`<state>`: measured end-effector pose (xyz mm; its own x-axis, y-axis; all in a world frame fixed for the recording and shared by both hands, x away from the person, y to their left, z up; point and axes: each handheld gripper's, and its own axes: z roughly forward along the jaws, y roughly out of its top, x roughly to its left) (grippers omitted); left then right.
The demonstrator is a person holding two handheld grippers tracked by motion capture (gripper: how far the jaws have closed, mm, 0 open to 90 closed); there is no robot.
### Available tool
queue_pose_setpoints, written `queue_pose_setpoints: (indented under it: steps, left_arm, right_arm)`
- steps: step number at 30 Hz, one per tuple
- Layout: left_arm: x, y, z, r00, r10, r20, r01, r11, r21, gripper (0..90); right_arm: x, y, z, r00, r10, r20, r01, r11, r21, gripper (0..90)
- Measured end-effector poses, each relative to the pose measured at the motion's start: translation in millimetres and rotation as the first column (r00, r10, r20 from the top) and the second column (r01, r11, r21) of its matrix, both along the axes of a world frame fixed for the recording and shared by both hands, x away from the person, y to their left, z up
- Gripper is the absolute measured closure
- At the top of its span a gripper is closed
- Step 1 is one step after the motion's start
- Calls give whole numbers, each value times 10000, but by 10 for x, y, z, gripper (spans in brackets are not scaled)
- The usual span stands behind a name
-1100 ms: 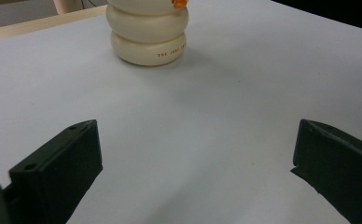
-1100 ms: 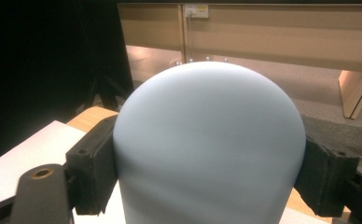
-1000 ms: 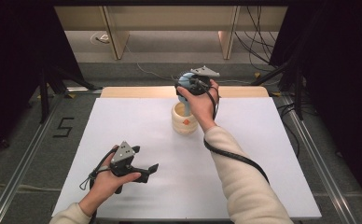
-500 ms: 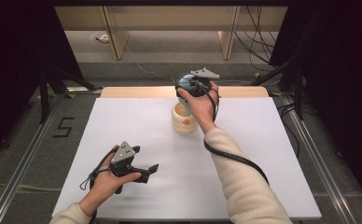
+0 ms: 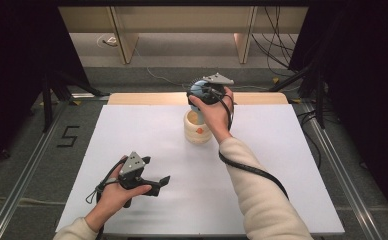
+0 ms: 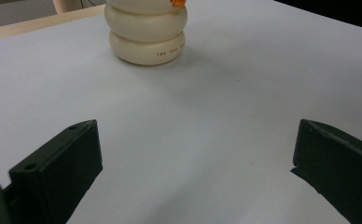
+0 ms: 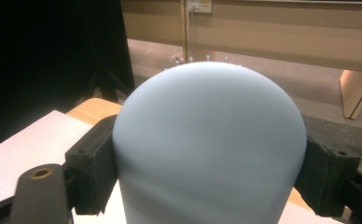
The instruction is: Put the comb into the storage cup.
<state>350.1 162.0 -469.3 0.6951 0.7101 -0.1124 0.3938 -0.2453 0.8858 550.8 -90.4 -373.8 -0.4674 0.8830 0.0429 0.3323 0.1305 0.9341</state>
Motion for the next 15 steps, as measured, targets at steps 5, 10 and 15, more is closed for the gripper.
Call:
queue_pose_setpoints:
  steps: [5, 10, 15]
  left_arm:
    - [2, 1, -2, 10000, 4, -10, -4, 10000, -9, 6]
    - [1, -1, 1, 10000, 6, 0, -6, 10000, -8, 6]
    - [1, -1, 1, 10000, -6, 1, 6, 10000, -9, 6]
  right_arm:
    - [4, -7, 5, 10000, 42, -75, -42, 10000, 11, 200]
    - [10, -13, 2, 9998, 153, -138, -152, 9999, 24, 192]
    - [25, -2, -11, 9995, 280, -140, -280, 9996, -45, 167]
